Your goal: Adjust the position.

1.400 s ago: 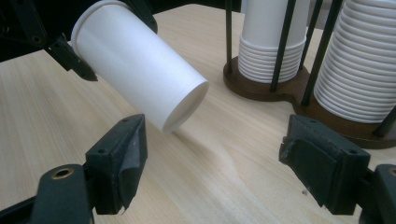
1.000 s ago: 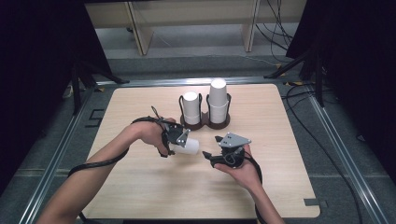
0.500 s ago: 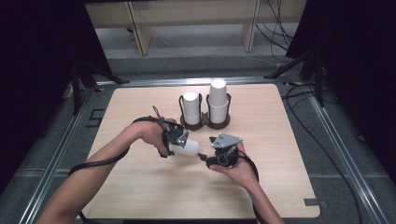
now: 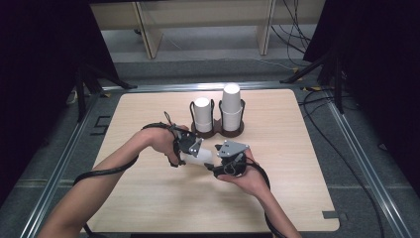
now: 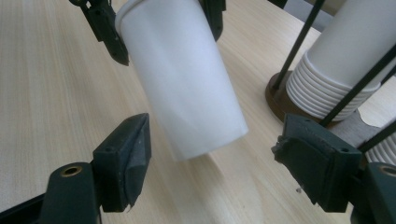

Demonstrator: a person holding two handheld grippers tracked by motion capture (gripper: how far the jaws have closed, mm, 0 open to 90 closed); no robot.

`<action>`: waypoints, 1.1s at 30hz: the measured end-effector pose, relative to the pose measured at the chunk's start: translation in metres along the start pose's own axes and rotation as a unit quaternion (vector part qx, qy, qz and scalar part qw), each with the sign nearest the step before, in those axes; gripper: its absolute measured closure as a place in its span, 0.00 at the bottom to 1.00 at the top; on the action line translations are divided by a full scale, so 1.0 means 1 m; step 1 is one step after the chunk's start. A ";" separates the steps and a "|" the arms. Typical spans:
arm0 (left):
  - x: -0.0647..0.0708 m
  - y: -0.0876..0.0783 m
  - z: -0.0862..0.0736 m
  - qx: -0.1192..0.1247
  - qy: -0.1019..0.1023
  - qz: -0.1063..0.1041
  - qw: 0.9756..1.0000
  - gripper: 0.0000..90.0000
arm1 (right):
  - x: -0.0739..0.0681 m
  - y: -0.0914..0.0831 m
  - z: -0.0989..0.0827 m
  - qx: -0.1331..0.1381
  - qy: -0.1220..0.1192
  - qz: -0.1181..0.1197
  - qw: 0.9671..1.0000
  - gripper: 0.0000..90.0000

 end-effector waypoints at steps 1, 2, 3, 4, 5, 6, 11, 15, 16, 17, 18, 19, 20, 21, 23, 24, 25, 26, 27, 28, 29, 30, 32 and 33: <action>0.000 0.000 0.000 0.000 0.000 -0.001 1.000 0.33 | 0.000 0.001 0.001 -0.001 -0.005 0.001 1.000 0.29; 0.000 0.000 0.001 0.001 0.001 -0.001 1.000 0.33 | 0.000 0.002 0.003 0.000 -0.013 -0.001 1.000 0.29; 0.000 0.000 0.001 0.001 0.001 -0.002 1.000 0.33 | -0.001 0.004 0.003 -0.004 -0.012 0.003 1.000 0.29; 0.001 0.000 0.001 -0.001 0.003 -0.003 1.000 0.33 | -0.002 0.005 0.004 -0.009 -0.018 0.007 1.000 0.29; 0.001 0.000 0.001 -0.001 0.003 -0.003 1.000 0.33 | -0.002 0.005 0.004 -0.009 -0.018 0.007 1.000 0.29; 0.001 0.000 0.001 -0.001 0.003 -0.003 1.000 0.33 | -0.003 0.006 0.005 -0.011 -0.018 0.008 1.000 0.29; 0.000 -0.001 0.001 -0.002 0.007 -0.004 1.000 0.33 | -0.004 0.010 0.008 -0.020 -0.034 0.018 0.999 0.30; 0.000 -0.001 0.002 0.000 0.009 -0.002 1.000 0.33 | -0.004 0.013 0.009 -0.028 -0.045 0.021 0.998 0.30; 0.000 -0.001 0.003 0.001 0.009 -0.003 1.000 0.33 | -0.003 0.015 0.010 -0.029 -0.051 0.018 0.998 0.30; 0.000 -0.001 0.003 0.001 0.009 -0.003 1.000 0.33 | -0.003 0.015 0.010 -0.029 -0.051 0.018 0.998 0.30; 0.000 -0.001 0.003 0.000 0.010 -0.003 1.000 0.33 | -0.005 0.015 0.009 -0.032 -0.040 0.023 0.998 0.30; 0.001 -0.001 0.003 0.001 0.010 -0.004 1.000 0.33 | -0.006 0.016 0.009 -0.035 -0.039 0.024 0.998 0.30; 0.001 -0.001 0.003 0.001 0.010 -0.003 1.000 0.33 | -0.006 0.016 0.010 -0.035 -0.042 0.024 0.998 0.30; 0.001 -0.001 0.004 0.003 0.010 -0.003 1.000 0.33 | -0.005 0.017 0.010 -0.034 -0.047 0.023 0.998 0.30; 0.001 -0.001 0.005 0.007 0.009 -0.006 1.000 0.33 | -0.006 0.018 0.010 -0.037 -0.049 0.025 0.998 0.30; 0.002 -0.002 0.005 0.008 0.009 -0.006 1.000 0.33 | -0.006 0.018 0.010 -0.039 -0.046 0.026 0.998 0.30; 0.002 -0.002 0.005 0.010 0.009 -0.005 1.000 0.33 | -0.005 0.019 0.010 -0.037 -0.053 0.023 0.998 0.30; 0.002 -0.002 0.005 0.010 0.008 -0.006 1.000 0.33 | -0.006 0.019 0.010 -0.040 -0.047 0.025 0.998 0.30; 0.002 -0.002 0.006 0.011 0.009 -0.005 1.000 0.33 | -0.006 0.020 0.009 -0.040 -0.046 0.027 0.998 0.30; 0.002 -0.002 0.005 0.011 0.009 -0.005 1.000 0.33 | -0.005 0.021 0.010 -0.037 -0.055 0.026 0.997 0.30; 0.002 -0.002 0.005 0.010 0.009 -0.007 1.000 0.33 | -0.005 0.021 0.010 -0.037 -0.055 0.026 0.997 0.30; 0.002 -0.001 0.005 0.011 0.009 -0.008 1.000 0.33 | -0.005 0.021 0.010 -0.036 -0.060 0.024 0.997 0.30; 0.002 -0.001 0.005 0.010 0.010 -0.007 1.000 0.33 | -0.006 0.021 0.009 -0.040 -0.049 0.028 0.998 0.31; 0.002 -0.001 0.005 0.009 0.010 -0.008 1.000 0.33 | -0.006 0.022 0.009 -0.041 -0.049 0.029 0.998 0.31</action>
Point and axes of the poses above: each handheld gripper's, and its own axes: y roughly forward along the jaws, z roughly out of its top, x roughly to its right, the point moved 6 cm from there along y, roughly forward along the jaws, and after that the axes turned 13 degrees about -x, right-handed, at the moved point
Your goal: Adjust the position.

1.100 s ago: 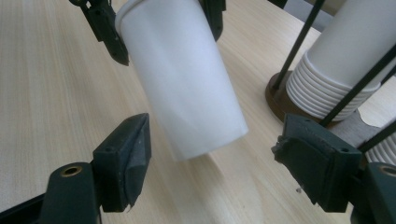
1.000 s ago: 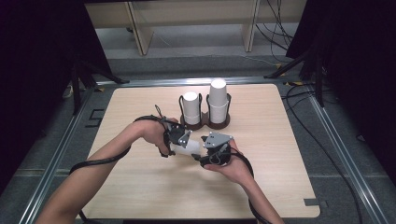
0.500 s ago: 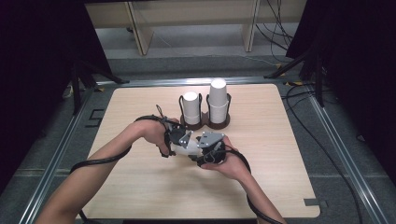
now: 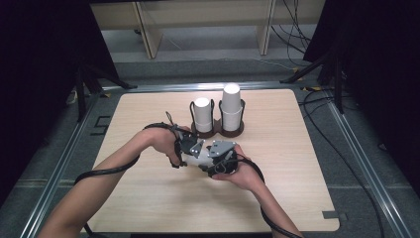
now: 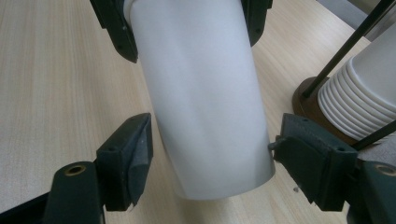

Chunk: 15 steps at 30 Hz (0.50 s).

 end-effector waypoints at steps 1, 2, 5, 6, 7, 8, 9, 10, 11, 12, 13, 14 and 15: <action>0.000 0.000 0.000 0.001 0.000 -0.001 1.000 0.33 | 0.000 0.000 0.000 0.000 0.000 0.000 1.000 0.31; 0.000 0.000 0.000 0.000 0.002 -0.001 1.000 0.33 | 0.000 0.000 0.000 0.000 0.000 0.001 1.000 0.31; 0.000 -0.001 0.001 0.002 0.002 -0.003 1.000 0.33 | -0.001 0.002 0.001 0.002 -0.004 0.005 1.000 0.31; 0.001 -0.001 0.001 0.003 0.003 -0.002 1.000 0.33 | -0.001 0.002 0.001 0.003 -0.005 0.005 1.000 0.31; 0.001 -0.001 0.001 0.004 0.003 -0.002 1.000 0.33 | -0.001 0.002 0.001 0.003 -0.005 0.005 1.000 0.31; 0.001 -0.001 0.001 0.004 0.004 -0.002 1.000 0.33 | -0.001 0.002 0.001 0.004 -0.006 0.004 1.000 0.31; 0.001 -0.001 0.002 0.006 0.004 -0.002 1.000 0.33 | -0.001 0.002 0.001 0.004 -0.006 0.004 1.000 0.31; 0.001 -0.001 0.002 0.006 0.005 -0.003 1.000 0.33 | -0.001 0.002 0.001 0.003 -0.001 0.006 1.000 0.31; 0.001 -0.001 0.002 0.006 0.004 -0.003 1.000 0.33 | -0.001 0.003 0.001 0.003 -0.002 0.006 1.000 0.32; 0.001 -0.001 0.002 0.006 0.005 -0.003 1.000 0.33 | -0.001 0.003 0.000 0.001 -0.005 0.005 1.000 0.32; 0.001 -0.001 0.002 0.005 0.006 -0.003 1.000 0.33 | -0.001 0.003 0.000 0.000 -0.005 0.006 1.000 0.32; 0.001 -0.001 0.002 0.007 0.004 -0.002 1.000 0.33 | -0.001 0.004 0.000 0.000 -0.005 0.007 1.000 0.32; 0.002 0.000 0.002 0.005 0.005 -0.003 1.000 0.33 | -0.002 0.004 0.000 0.000 -0.005 0.008 1.000 0.32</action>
Point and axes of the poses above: each handheld gripper's, and its own axes: y roughly forward along the jaws, z roughly out of its top, x roughly to its right, the point moved 6 cm from there along y, roughly forward along the jaws, and after that the axes turned 13 degrees about -x, right-handed, at the moved point
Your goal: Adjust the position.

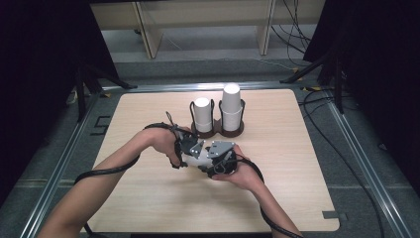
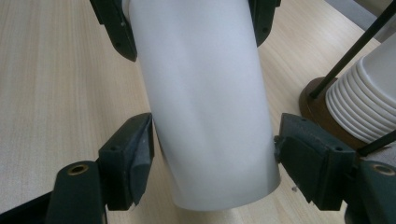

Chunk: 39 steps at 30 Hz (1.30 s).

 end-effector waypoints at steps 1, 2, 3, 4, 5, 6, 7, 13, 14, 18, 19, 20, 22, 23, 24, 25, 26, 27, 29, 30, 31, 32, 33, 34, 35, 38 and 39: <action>0.000 0.000 0.000 0.000 -0.001 -0.001 1.000 0.33 | 0.000 0.001 0.000 0.003 -0.003 0.000 1.000 0.32; 0.000 0.000 0.000 -0.002 0.001 -0.002 1.000 0.33 | 0.002 0.001 0.001 0.005 -0.014 -0.005 1.000 0.32; 0.000 0.001 0.000 -0.002 0.001 -0.002 1.000 0.33 | 0.002 0.001 0.001 0.004 -0.017 -0.004 1.000 0.33; 0.000 0.001 0.000 0.000 0.000 -0.003 1.000 0.33 | 0.002 0.001 0.001 0.005 -0.017 -0.004 1.000 0.33; 0.000 0.001 0.000 0.000 0.000 -0.003 1.000 0.33 | 0.002 0.002 0.001 0.005 -0.018 -0.004 1.000 0.33; 0.000 0.001 0.001 0.000 0.000 -0.003 1.000 0.33 | -0.001 0.002 0.000 0.003 -0.001 0.003 1.000 0.33; 0.000 0.000 0.001 0.000 0.000 -0.002 1.000 0.33 | -0.001 0.002 0.000 0.005 -0.003 0.003 1.000 0.33; -0.001 -0.001 0.001 0.001 0.002 -0.001 1.000 0.33 | 0.001 0.000 0.001 0.010 -0.017 -0.001 1.000 0.34; -0.001 -0.001 0.001 0.001 0.002 -0.001 1.000 0.33 | 0.001 0.000 0.001 0.010 -0.017 -0.001 1.000 0.34; -0.001 -0.001 0.002 0.000 0.002 -0.001 1.000 0.33 | 0.002 -0.001 0.002 0.013 -0.024 -0.006 1.000 0.34; 0.000 -0.001 0.002 -0.001 0.003 -0.002 1.000 0.33 | -0.001 -0.001 0.001 0.011 -0.009 0.000 1.000 0.34; 0.000 0.000 0.002 -0.001 0.004 -0.002 1.000 0.33 | 0.000 0.000 0.002 0.011 -0.021 0.000 1.000 0.34; 0.000 0.000 0.003 -0.001 0.003 -0.003 1.000 0.33 | 0.000 0.001 0.002 0.011 -0.021 -0.001 1.000 0.34; 0.000 0.000 0.003 -0.001 0.003 -0.003 1.000 0.33 | -0.001 0.001 0.001 0.007 -0.015 0.000 1.000 0.34; 0.000 0.000 0.003 -0.001 0.003 -0.004 1.000 0.33 | 0.000 0.001 0.002 0.011 -0.025 -0.004 1.000 0.34; 0.000 0.000 0.003 -0.001 0.003 -0.004 1.000 0.33 | 0.000 0.001 0.002 0.011 -0.025 -0.004 1.000 0.34; 0.000 0.000 0.003 -0.001 0.003 -0.004 1.000 0.33 | -0.002 0.001 0.000 0.007 -0.015 0.000 1.000 0.35; -0.001 -0.001 0.004 0.000 0.005 -0.003 1.000 0.33 | -0.002 0.001 0.000 0.007 -0.015 0.000 1.000 0.35; 0.000 -0.001 0.004 0.002 0.005 -0.004 1.000 0.33 | -0.001 0.002 0.000 0.009 -0.025 -0.003 1.000 0.35; 0.000 -0.001 0.004 0.002 0.005 -0.004 1.000 0.33 | -0.001 0.002 0.000 0.008 -0.023 -0.003 1.000 0.35; -0.001 -0.002 0.005 0.002 0.004 -0.004 1.000 0.33 | -0.001 0.002 0.000 0.007 -0.023 -0.003 1.000 0.35; -0.001 -0.002 0.005 0.002 0.004 -0.004 1.000 0.33 | -0.001 0.002 0.000 0.006 -0.028 -0.005 1.000 0.35; -0.001 -0.002 0.005 0.005 0.004 -0.002 1.000 0.33 | 0.000 0.002 -0.001 0.005 -0.028 -0.006 1.000 0.35; -0.001 -0.002 0.005 0.005 0.004 -0.002 1.000 0.33 | 0.000 0.002 -0.001 0.005 -0.028 -0.006 1.000 0.35; -0.001 -0.003 0.005 0.005 0.003 -0.002 1.000 0.33 | 0.000 0.002 0.000 0.005 -0.032 -0.007 0.999 0.35; -0.001 -0.002 0.005 0.007 0.002 -0.004 1.000 0.33 | 0.000 0.002 0.000 0.005 -0.031 -0.008 0.999 0.35; -0.001 -0.002 0.005 0.008 0.002 -0.004 1.000 0.33 | -0.002 0.001 -0.002 0.000 -0.015 -0.006 1.000 0.35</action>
Point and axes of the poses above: each handheld gripper's, and its own axes: y roughly forward along the jaws, z roughly out of its top, x roughly to its right, the point moved 6 cm from there along y, roughly forward along the jaws, and after that the axes turned 13 degrees about -x, right-handed, at the moved point
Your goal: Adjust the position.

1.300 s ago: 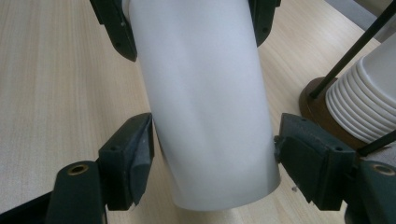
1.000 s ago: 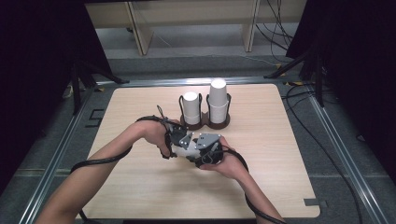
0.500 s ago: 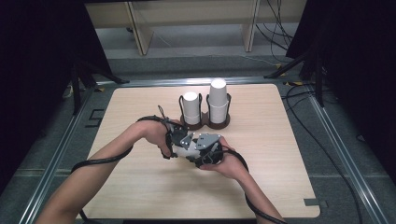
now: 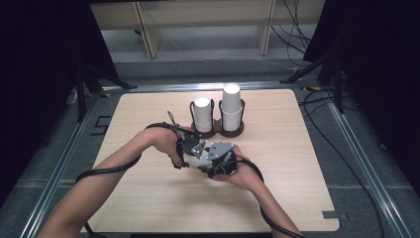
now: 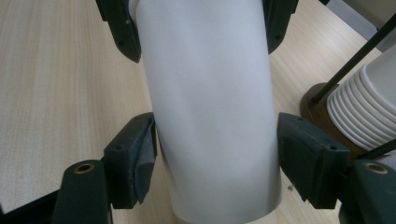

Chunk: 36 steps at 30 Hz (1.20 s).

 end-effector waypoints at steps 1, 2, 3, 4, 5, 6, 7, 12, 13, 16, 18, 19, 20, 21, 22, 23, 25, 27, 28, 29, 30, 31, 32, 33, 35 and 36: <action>0.000 0.000 0.000 0.001 -0.001 -0.001 1.000 0.33 | 0.000 0.000 0.000 -0.001 0.004 0.001 1.000 0.34; 0.000 0.000 0.000 0.001 -0.001 0.000 1.000 0.33 | 0.002 0.001 0.001 0.006 -0.011 -0.002 1.000 0.34; 0.000 0.000 0.000 0.000 0.000 0.000 1.000 0.33 | 0.001 0.001 0.001 0.005 -0.001 0.000 1.000 0.34; 0.000 0.000 0.000 0.000 0.000 0.000 1.000 0.33 | 0.001 0.001 0.001 0.004 -0.002 0.000 1.000 0.34; 0.000 0.000 0.000 0.000 0.000 0.001 1.000 0.33 | 0.001 0.001 0.001 0.003 -0.003 0.001 1.000 0.34; 0.000 0.000 0.001 0.001 0.000 0.000 1.000 0.33 | 0.002 0.001 0.001 0.003 -0.011 -0.004 1.000 0.34; 0.000 0.000 0.001 0.001 0.000 0.001 1.000 0.33 | 0.002 0.001 0.001 0.003 -0.015 -0.002 1.000 0.35; 0.000 0.000 0.002 0.002 0.005 0.002 1.000 0.34 | 0.000 0.001 0.000 -0.005 -0.014 -0.003 1.000 0.37; 0.000 -0.001 0.002 0.003 0.006 0.003 1.000 0.34 | 0.000 0.001 0.000 -0.005 -0.014 -0.002 1.000 0.37; 0.000 -0.001 0.002 0.005 0.011 0.007 1.000 0.34 | 0.002 0.002 0.000 -0.005 -0.026 -0.005 1.000 0.38; 0.000 -0.003 0.003 0.006 0.013 0.008 1.000 0.35 | 0.001 0.001 -0.001 -0.006 -0.021 -0.005 1.000 0.39; 0.000 -0.003 0.003 0.009 0.014 0.009 1.000 0.35 | 0.001 0.001 -0.001 -0.004 -0.021 -0.004 1.000 0.39; 0.000 -0.003 0.003 0.009 0.013 0.008 1.000 0.35 | 0.000 0.001 -0.001 -0.006 -0.022 -0.003 1.000 0.39; 0.000 -0.003 0.003 0.009 0.014 0.008 1.000 0.35 | 0.001 0.001 -0.001 -0.004 -0.025 -0.004 1.000 0.39; -0.001 -0.004 0.003 0.009 0.015 0.010 1.000 0.35 | 0.002 0.001 -0.001 -0.003 -0.031 -0.005 1.000 0.40; 0.000 -0.004 0.003 0.010 0.014 0.007 1.000 0.35 | 0.002 0.000 -0.001 -0.003 -0.031 -0.005 1.000 0.40; -0.001 -0.004 0.003 0.011 0.016 0.009 1.000 0.35 | 0.002 0.000 -0.001 -0.003 -0.030 -0.003 1.000 0.40; -0.002 -0.004 0.003 0.013 0.018 0.014 1.000 0.35 | 0.001 -0.001 -0.001 -0.005 -0.024 -0.005 1.000 0.41; -0.001 -0.004 0.003 0.015 0.017 0.011 1.000 0.36 | 0.002 -0.001 -0.002 -0.007 -0.027 -0.005 1.000 0.41; -0.001 -0.005 0.003 0.017 0.017 0.010 1.000 0.36 | 0.002 -0.001 -0.002 -0.007 -0.027 -0.005 1.000 0.41; 0.000 -0.005 0.003 0.017 0.016 0.009 1.000 0.36 | 0.002 -0.001 -0.001 -0.005 -0.029 -0.005 1.000 0.41; 0.000 -0.005 0.003 0.017 0.017 0.009 1.000 0.36 | 0.002 -0.002 -0.001 -0.004 -0.031 -0.003 1.000 0.41; -0.001 -0.005 0.003 0.017 0.017 0.010 1.000 0.36 | 0.001 -0.002 -0.001 -0.005 -0.026 -0.003 1.000 0.42; -0.001 -0.005 0.004 0.018 0.018 0.012 1.000 0.36 | 0.002 -0.002 -0.001 -0.005 -0.026 -0.006 1.000 0.42; -0.001 -0.005 0.004 0.019 0.020 0.014 1.000 0.36 | 0.002 -0.002 -0.001 -0.004 -0.032 -0.006 0.999 0.42; -0.003 -0.006 0.004 0.020 0.030 0.023 0.999 0.35 | 0.002 -0.002 -0.001 -0.003 -0.030 -0.005 1.000 0.42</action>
Point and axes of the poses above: each handheld gripper's, and its own axes: y roughly forward along the jaws, z roughly out of its top, x roughly to its right, the point moved 6 cm from there along y, roughly forward along the jaws, and after that the axes turned 13 degrees about -x, right-handed, at the moved point
